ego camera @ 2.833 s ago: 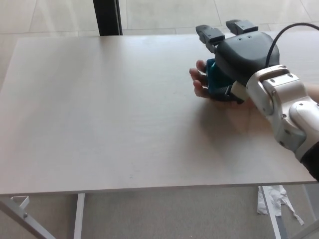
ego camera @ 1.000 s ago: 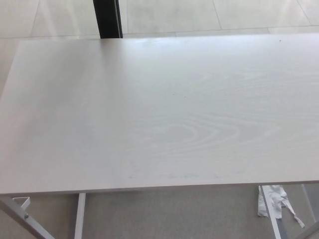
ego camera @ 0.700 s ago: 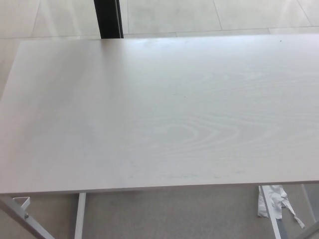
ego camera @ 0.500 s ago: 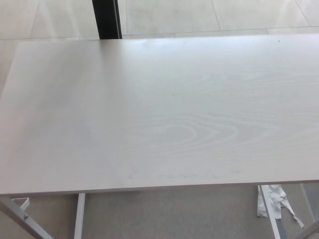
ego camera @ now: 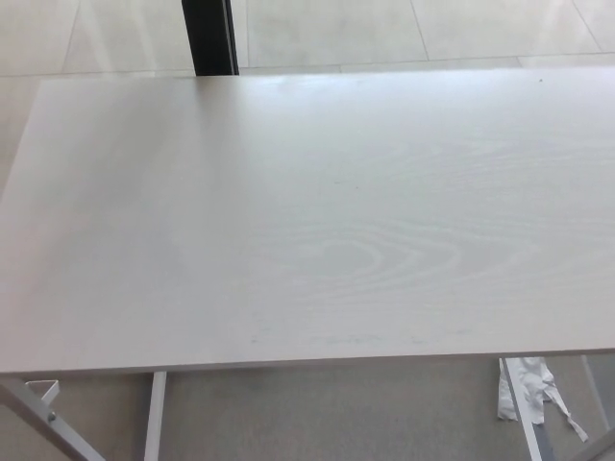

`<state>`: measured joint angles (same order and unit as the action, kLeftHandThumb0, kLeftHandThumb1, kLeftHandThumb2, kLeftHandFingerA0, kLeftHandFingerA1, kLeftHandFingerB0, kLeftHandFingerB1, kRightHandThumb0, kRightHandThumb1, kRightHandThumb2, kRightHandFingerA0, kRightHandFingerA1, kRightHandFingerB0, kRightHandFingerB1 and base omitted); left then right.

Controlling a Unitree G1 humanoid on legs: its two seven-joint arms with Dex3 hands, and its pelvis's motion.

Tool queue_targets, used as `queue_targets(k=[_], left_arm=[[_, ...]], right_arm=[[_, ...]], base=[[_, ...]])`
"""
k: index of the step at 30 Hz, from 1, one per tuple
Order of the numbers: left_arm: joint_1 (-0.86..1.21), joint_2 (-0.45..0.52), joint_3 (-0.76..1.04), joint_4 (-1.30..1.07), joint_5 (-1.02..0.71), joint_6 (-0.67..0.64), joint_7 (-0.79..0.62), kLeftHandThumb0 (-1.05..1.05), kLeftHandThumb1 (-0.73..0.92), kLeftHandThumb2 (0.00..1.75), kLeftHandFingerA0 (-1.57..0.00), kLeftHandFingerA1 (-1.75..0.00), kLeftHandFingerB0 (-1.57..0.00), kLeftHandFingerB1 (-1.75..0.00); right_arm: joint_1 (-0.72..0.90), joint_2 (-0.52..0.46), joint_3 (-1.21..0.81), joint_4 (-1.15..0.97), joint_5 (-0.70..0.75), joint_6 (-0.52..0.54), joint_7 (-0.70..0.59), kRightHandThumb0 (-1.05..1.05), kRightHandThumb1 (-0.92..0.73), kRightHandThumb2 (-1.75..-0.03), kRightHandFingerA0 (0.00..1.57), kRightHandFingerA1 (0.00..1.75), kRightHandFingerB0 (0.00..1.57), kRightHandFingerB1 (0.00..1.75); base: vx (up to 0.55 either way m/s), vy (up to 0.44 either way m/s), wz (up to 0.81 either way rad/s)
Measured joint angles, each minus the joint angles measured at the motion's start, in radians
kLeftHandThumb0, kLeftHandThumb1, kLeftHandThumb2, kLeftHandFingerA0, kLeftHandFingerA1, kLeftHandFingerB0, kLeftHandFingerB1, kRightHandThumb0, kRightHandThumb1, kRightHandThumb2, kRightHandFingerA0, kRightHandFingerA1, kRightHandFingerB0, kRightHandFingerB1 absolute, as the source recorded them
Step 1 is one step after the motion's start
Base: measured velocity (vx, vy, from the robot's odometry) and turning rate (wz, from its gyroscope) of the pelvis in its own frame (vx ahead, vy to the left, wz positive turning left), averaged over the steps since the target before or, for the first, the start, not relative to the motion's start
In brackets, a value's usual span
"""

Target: The robot uses its right hand to pick up a cube kept in the middle of the desk infront of it and hands it to a person

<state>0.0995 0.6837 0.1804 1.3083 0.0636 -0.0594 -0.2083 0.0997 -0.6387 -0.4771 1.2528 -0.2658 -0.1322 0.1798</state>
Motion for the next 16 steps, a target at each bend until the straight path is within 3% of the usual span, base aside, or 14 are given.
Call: queue_targets(k=[5, 6, 8, 9, 10, 11, 16], left_arm=[[-0.002, 0.019, 0.000, -0.014, -0.001, 0.000, -0.008, -0.54, 0.68, 0.61, -0.51, -0.51, -0.50, -0.39], [-0.004, 0.020, 0.000, -0.015, -0.001, 0.001, -0.009, -0.53, 0.68, 0.61, -0.58, -0.54, -0.56, -0.41], [-0.012, 0.020, -0.006, -0.012, 0.002, 0.000, -0.007, -0.53, 0.68, 0.61, -0.58, -0.54, -0.56, -0.41], [-0.015, 0.020, -0.010, -0.010, 0.003, 0.000, -0.006, -0.53, 0.66, 0.59, -0.55, -0.54, -0.49, -0.41], [-0.015, 0.020, -0.011, -0.011, 0.004, 0.000, -0.006, -0.51, 0.67, 0.60, -0.61, -0.57, -0.54, -0.44], [-0.016, 0.021, -0.012, -0.010, 0.005, -0.001, -0.005, -0.51, 0.67, 0.60, -0.61, -0.57, -0.54, -0.44], [-0.016, 0.021, 0.001, -0.005, 0.000, -0.002, -0.009, -0.56, 0.64, 0.59, -0.59, -0.56, -0.60, -0.44]], right_arm=[[0.006, -0.009, 0.035, 0.006, 0.036, -0.053, 0.024, -0.61, -0.40, -0.78, 0.56, 0.55, 0.43, 0.47], [0.006, -0.011, 0.039, 0.007, 0.041, -0.059, 0.026, -0.63, -0.38, -0.77, 0.59, 0.54, 0.51, 0.49], [0.000, -0.014, 0.044, 0.012, 0.054, -0.070, 0.031, -0.60, -0.40, -0.77, 0.57, 0.55, 0.48, 0.49], [-0.004, -0.016, 0.048, 0.015, 0.062, -0.076, 0.033, -0.64, -0.41, -0.79, 0.55, 0.54, 0.46, 0.48], [-0.006, -0.017, 0.054, 0.017, 0.066, -0.079, 0.034, -0.63, -0.41, -0.79, 0.54, 0.54, 0.46, 0.48], [-0.009, -0.019, 0.064, 0.020, 0.071, -0.083, 0.036, -0.59, -0.51, -0.56, 0.60, 0.43, 0.50, 0.36], [-0.010, -0.023, 0.084, 0.028, 0.086, -0.098, 0.041, -0.60, -0.51, -0.57, 0.61, 0.44, 0.50, 0.36]], base=[[0.00, 0.000, 0.00], [0.00, 0.000, 0.00], [0.00, 0.000, 0.00], [0.00, 0.000, 0.00], [0.00, 0.000, 0.00], [0.00, 0.000, 0.00], [0.00, 0.000, 0.00]])
